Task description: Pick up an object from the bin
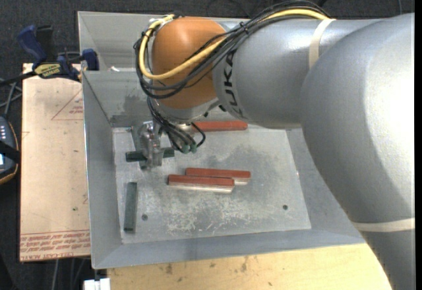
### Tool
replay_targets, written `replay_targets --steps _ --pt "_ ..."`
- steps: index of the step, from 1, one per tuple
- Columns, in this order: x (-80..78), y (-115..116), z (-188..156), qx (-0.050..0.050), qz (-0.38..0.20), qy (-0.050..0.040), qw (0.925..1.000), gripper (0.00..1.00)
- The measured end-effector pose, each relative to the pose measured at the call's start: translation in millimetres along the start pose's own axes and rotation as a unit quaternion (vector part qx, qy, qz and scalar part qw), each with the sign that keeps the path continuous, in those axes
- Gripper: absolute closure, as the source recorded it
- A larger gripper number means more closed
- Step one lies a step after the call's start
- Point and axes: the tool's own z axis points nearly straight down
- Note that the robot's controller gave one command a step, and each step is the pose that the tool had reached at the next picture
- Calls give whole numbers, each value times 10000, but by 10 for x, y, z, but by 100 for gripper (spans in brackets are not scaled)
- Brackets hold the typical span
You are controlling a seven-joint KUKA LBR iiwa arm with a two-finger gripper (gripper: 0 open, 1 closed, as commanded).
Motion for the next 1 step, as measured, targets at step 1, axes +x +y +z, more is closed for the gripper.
replay_targets --steps 1 --pt "-6 -73 -946 2 16 -3 10000 100"
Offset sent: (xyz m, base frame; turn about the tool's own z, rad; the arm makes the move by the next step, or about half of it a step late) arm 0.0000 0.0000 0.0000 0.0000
